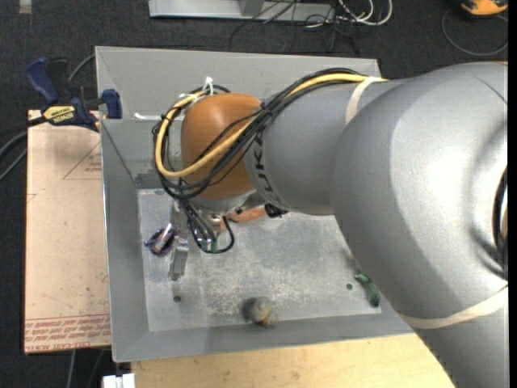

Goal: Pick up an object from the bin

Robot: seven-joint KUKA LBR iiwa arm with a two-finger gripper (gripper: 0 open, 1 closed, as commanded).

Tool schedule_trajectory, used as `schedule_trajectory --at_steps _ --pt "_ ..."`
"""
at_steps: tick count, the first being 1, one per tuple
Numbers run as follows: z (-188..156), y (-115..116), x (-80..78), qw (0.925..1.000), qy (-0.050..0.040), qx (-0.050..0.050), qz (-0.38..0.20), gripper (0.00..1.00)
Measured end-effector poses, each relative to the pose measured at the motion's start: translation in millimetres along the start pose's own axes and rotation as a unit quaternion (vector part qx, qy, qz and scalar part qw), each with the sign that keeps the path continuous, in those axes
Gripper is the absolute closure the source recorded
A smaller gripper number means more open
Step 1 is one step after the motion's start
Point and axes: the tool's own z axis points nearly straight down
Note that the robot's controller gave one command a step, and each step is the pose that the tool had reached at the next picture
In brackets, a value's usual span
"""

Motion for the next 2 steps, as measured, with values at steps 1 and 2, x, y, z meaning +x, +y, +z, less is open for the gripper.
schedule_trajectory --at_steps 1,2 --pt "26.6 7.6 20.4 0.9679 -0.0014 -0.001 -0.251 1.00" --pt "26.7 7.5 20.4 0.9680 -0.0014 -0.002 -0.251 1.00"
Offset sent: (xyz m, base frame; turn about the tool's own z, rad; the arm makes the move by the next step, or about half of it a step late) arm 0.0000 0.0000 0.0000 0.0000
